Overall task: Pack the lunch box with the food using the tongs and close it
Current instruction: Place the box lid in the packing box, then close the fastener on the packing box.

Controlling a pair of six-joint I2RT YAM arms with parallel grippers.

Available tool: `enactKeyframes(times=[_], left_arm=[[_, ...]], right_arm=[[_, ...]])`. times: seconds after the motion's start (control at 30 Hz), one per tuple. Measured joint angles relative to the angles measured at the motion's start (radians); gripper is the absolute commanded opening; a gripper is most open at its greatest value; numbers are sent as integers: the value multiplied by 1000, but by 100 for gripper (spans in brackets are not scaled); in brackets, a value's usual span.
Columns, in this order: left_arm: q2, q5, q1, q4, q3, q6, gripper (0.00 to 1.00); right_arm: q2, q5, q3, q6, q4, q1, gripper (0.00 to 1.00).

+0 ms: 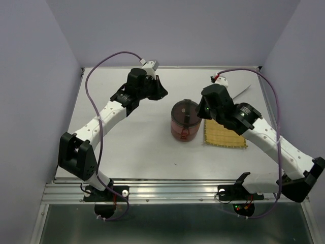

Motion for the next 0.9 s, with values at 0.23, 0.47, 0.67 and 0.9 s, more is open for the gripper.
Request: enactKeyframes(times=[0.23,0.47,0.67,0.9], left_arm=[[-7,77,-88,-25,92,41,0],[51,155,-108,-61,136,46,0],[75,275,-124,-22,168,23,0],[111,436,-143,100,166,-39,0]], right_arm=[[-155,-243,-117,-111,22,7,1],[-159,-429,-321,-133,51,32,1],[-215,-462,-420,-116,108,33,1],[-294,-470,-464,-80,200,33,1]])
